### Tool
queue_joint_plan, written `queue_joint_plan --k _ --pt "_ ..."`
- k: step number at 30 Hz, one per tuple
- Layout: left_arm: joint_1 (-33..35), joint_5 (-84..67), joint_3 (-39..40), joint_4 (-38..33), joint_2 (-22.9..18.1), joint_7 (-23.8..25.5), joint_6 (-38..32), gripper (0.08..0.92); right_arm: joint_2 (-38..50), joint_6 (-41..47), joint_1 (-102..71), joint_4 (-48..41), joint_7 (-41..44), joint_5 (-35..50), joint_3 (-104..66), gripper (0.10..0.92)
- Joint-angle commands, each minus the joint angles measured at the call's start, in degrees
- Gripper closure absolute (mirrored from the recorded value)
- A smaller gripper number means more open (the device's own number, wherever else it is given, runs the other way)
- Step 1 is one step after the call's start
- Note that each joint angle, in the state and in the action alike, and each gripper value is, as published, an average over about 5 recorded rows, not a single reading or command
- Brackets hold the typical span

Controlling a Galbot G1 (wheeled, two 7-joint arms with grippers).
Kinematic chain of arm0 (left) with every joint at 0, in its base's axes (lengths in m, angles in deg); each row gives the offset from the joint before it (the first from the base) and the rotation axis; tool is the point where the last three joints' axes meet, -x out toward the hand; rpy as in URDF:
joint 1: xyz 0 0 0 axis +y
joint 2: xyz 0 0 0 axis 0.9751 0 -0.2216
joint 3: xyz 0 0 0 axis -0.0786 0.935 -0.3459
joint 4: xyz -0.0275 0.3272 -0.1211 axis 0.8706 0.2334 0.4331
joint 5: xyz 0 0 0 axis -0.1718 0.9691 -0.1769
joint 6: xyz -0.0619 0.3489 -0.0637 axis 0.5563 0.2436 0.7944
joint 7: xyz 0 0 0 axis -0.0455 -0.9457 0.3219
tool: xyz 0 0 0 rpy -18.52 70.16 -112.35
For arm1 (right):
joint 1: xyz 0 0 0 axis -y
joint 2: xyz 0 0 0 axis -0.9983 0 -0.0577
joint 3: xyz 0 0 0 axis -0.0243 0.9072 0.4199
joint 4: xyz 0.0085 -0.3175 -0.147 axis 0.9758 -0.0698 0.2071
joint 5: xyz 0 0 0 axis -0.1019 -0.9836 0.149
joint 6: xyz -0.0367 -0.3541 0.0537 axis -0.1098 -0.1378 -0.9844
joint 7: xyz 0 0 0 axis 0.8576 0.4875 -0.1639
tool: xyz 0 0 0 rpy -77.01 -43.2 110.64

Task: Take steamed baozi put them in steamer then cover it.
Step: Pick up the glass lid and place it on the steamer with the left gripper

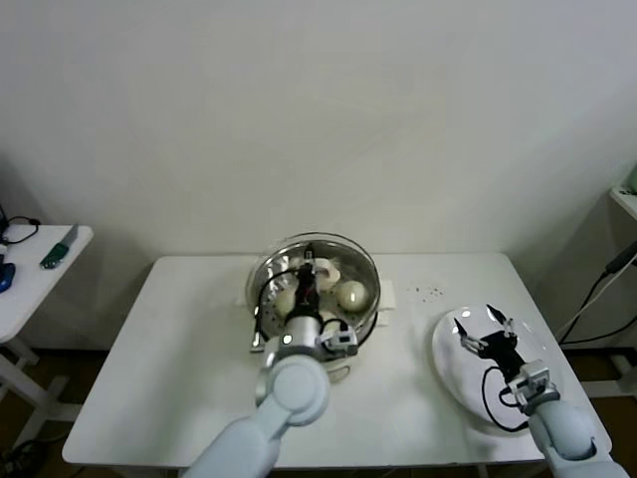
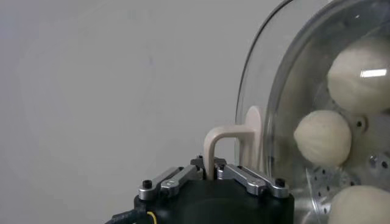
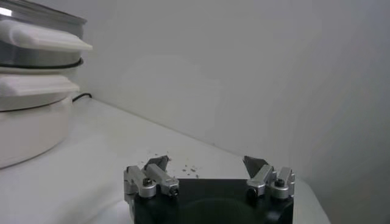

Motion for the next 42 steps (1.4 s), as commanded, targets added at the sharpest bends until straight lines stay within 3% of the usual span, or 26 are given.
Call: queue_joint_plan --k 1,39,42 --pt "-2.3 1.9 1.8 6.3 -3.0 1.3 2.8 0.843 -0.2 -0.2 0.0 -0.1 0.3 -0.2 -0.3 0.203" --pt "-2.4 -4.5 1.5 7.5 -0.4 -2.7 2.8 0.843 -1.1 -0.6 -0.2 -0.4 1.2 -1.6 -0.5 0.203" --pt "-2.0 -5.4 1.4 5.8 0.5 -2.6 2.8 0.807 -1.0 -0.4 -0.1 -0.4 1.2 -1.5 -0.4 0.203"
